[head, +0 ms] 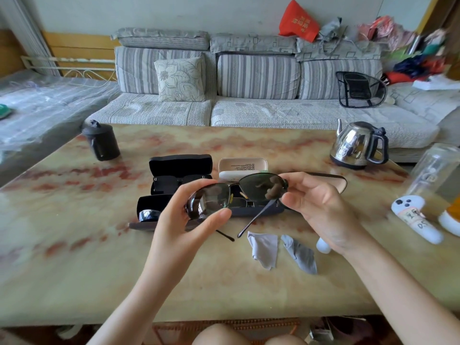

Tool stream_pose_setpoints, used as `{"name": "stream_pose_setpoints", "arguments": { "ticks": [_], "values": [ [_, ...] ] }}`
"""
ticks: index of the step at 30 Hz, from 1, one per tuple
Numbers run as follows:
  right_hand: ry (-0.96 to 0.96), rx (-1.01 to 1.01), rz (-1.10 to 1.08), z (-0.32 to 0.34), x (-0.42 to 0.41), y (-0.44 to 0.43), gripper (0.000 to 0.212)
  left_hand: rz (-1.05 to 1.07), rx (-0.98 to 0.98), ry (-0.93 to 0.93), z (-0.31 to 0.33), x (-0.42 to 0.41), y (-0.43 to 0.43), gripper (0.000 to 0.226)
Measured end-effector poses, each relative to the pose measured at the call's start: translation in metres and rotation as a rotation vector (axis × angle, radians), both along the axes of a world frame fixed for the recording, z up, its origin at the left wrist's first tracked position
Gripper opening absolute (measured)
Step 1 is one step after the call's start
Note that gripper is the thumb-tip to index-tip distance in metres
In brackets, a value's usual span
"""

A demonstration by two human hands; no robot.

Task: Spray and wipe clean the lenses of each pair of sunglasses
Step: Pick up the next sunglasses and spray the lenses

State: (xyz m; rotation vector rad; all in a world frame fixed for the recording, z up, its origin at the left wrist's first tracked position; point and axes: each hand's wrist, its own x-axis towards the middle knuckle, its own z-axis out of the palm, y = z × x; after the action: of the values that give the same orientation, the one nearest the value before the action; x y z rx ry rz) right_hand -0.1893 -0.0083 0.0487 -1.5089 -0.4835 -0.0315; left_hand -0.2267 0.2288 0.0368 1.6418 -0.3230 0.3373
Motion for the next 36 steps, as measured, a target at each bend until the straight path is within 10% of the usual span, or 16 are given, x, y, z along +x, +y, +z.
{"name": "stream_pose_setpoints", "arguments": {
  "ticks": [22, 31, 36],
  "values": [
    [0.078, -0.192, 0.213, 0.015, 0.007, -0.008, 0.038, -0.387, 0.093, 0.507, 0.035, 0.006, 0.003, 0.025],
    [-0.152, -0.347, -0.527, -0.003, -0.023, -0.058, 0.051, -0.305, 0.028, 0.495, 0.022, 0.009, -0.002, 0.030],
    [0.148, -0.191, -0.742, -0.076, -0.032, -0.077, 0.058, -0.293, -0.015, 0.520, 0.013, 0.009, -0.010, 0.033]
  ]
}}
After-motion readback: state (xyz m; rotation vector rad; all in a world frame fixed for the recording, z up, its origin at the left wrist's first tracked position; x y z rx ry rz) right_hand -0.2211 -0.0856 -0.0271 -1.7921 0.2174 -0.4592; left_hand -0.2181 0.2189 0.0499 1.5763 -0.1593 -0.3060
